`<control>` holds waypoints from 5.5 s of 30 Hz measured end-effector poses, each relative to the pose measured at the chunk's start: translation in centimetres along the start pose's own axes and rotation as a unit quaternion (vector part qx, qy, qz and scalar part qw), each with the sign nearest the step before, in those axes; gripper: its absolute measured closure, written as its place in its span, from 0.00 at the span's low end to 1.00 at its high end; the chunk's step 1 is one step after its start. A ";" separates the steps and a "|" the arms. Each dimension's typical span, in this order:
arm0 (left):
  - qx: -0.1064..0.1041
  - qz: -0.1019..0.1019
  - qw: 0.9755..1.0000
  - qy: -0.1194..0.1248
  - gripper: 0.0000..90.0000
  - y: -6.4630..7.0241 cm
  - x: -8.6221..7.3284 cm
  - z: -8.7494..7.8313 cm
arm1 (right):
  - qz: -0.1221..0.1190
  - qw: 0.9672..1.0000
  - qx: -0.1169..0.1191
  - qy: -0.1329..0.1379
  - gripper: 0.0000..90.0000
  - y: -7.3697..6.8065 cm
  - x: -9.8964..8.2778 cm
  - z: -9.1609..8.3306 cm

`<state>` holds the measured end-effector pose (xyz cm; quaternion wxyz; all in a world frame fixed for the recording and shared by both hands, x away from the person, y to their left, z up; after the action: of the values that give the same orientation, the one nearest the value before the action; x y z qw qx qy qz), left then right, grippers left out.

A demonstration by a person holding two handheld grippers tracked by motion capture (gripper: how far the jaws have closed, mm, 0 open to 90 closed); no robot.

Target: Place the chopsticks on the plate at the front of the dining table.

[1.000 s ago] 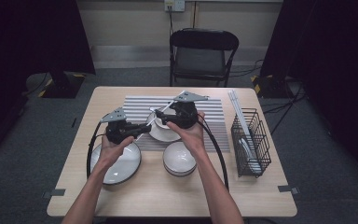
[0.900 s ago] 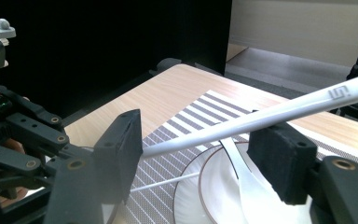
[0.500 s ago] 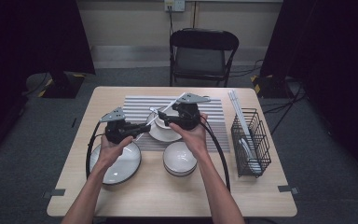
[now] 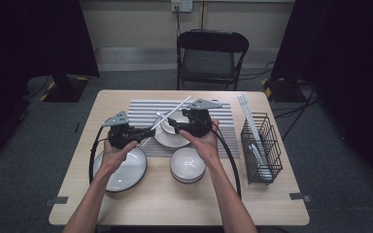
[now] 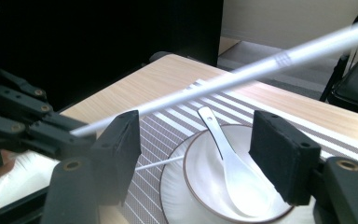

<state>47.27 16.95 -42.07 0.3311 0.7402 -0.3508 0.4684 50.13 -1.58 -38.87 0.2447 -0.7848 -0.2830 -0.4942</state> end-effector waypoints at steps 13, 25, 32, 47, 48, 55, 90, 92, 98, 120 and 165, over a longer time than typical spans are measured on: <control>0.006 0.002 1.000 -0.004 0.95 -0.6 -0.2 -0.5 | 0.001 1.000 -0.014 -0.013 0.37 1.0 -1.8 -0.7; 0.012 0.001 1.000 0.001 0.95 -0.9 -0.1 -1.1 | 0.005 0.999 -0.027 -0.021 0.36 1.9 -2.7 -1.5; 0.014 -0.003 1.000 0.002 0.95 -1.3 -0.2 -1.5 | 0.003 0.999 -0.029 -0.024 0.36 2.1 -2.8 -1.7; 0.027 -0.008 1.000 0.009 0.95 -2.4 0.0 -2.8 | 0.017 0.998 -0.043 -0.045 0.32 3.4 -4.6 -2.0; 0.027 -0.007 1.000 0.008 0.95 -2.4 0.0 -2.9 | 0.019 0.998 -0.044 -0.047 0.32 3.5 -4.7 -2.0; 0.032 -0.006 0.999 0.008 0.95 -3.0 0.2 -3.3 | 0.026 0.997 -0.053 -0.053 0.32 4.1 -5.8 -2.0; 0.063 -0.021 0.998 -0.003 0.95 -6.4 1.6 -3.0 | 0.064 0.988 -0.102 -0.098 0.32 7.4 -12.0 -2.2; 0.064 -0.023 0.998 -0.001 0.95 -6.6 1.7 -3.0 | 0.060 0.987 -0.106 -0.103 0.31 7.5 -12.2 -2.3; 0.069 -0.032 0.997 -0.012 0.95 -7.5 1.5 -2.5 | 0.063 0.985 -0.113 -0.113 0.31 7.9 -13.1 -2.2; 0.072 -0.065 0.994 -0.041 0.95 -9.8 -0.3 -0.1 | 0.053 0.975 -0.148 -0.156 0.30 8.7 -15.5 -1.6; 0.080 -0.111 0.984 -0.113 0.95 -11.4 -4.3 3.5 | 0.037 0.974 -0.161 -0.157 0.30 8.7 -16.2 -1.6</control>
<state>56.94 21.08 -49.06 0.2791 0.8466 -0.2635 0.3687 49.34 -12.17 -53.98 0.0860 -0.8915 -0.2054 -0.3946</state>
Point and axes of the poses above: each handheld gripper's, and its own axes: z roughly forward along the jaws, x roughly out of its top, y roughly to its right, the point moved 6 cm from there along z, roughly forward along the jaws, and after that the axes turned 1 degree about -y, right-handed, at the moved point
